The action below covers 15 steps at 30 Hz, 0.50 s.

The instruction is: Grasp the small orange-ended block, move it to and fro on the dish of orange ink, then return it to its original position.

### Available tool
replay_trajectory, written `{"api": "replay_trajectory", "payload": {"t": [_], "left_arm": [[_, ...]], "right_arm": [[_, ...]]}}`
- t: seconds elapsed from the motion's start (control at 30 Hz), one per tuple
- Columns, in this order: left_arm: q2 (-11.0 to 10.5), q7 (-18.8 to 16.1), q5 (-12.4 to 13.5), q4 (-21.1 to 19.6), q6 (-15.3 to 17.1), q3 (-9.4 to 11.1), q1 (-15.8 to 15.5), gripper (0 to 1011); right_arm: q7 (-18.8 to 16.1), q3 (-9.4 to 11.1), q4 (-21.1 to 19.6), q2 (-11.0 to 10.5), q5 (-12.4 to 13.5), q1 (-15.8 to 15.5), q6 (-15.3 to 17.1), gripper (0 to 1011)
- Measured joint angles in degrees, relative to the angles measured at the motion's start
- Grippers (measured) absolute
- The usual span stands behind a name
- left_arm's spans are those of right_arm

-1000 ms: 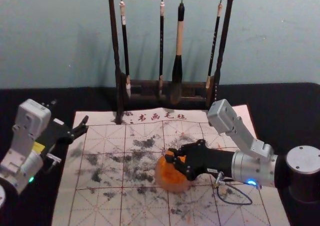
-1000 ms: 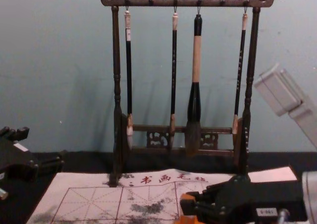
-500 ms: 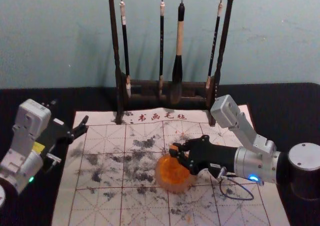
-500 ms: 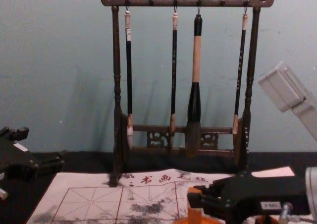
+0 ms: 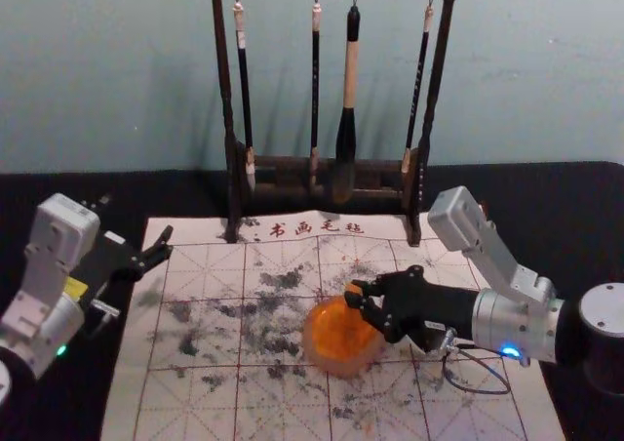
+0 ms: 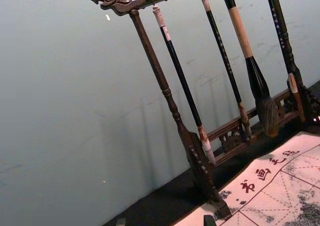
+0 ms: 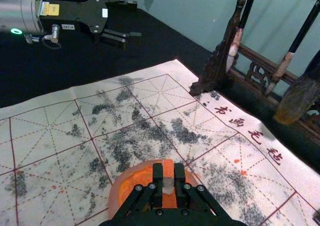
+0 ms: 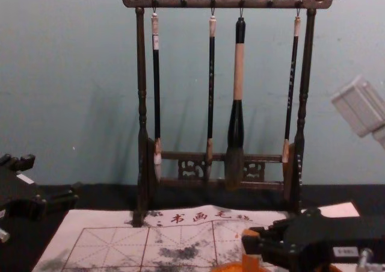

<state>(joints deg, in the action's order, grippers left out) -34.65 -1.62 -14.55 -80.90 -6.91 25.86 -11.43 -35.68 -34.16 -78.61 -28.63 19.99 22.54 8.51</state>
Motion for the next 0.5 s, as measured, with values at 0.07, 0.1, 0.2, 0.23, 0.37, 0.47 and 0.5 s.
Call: {"api": "replay_trajectory", "payload": {"t": [0.07,0.1,0.2,0.23,0.37,0.47,0.5], "left_arm": [[0.0,0.0,0.0,0.0,0.0,0.0,0.0,1001],[0.0,0.0,0.0,0.0,0.0,0.0,0.0,1001],[0.0,0.0,0.0,0.0,0.0,0.0,0.0,1001],[0.0,0.0,0.0,0.0,0.0,0.0,0.0,1001],[0.0,0.0,0.0,0.0,0.0,0.0,0.0,1001],[0.0,0.0,0.0,0.0,0.0,0.0,0.0,1001],[0.0,0.0,0.0,0.0,0.0,0.0,0.0,1001]], "right_arm": [[0.0,0.2,-0.5,-0.4,0.2,-0.4,0.1,92],[-0.1,0.3,-1.0,-0.7,0.3,-0.7,0.2,92],[-0.1,0.4,-1.6,-1.1,0.5,-1.2,0.3,92],[-0.2,0.5,-2.1,-1.3,0.7,-1.5,0.3,92],[-0.6,0.5,-2.9,-1.8,0.9,-2.0,0.3,92],[-1.1,0.1,-3.5,-2.0,1.2,-2.3,0.5,92],[-1.3,0.0,-3.6,-2.0,1.3,-2.4,0.5,92]]}}
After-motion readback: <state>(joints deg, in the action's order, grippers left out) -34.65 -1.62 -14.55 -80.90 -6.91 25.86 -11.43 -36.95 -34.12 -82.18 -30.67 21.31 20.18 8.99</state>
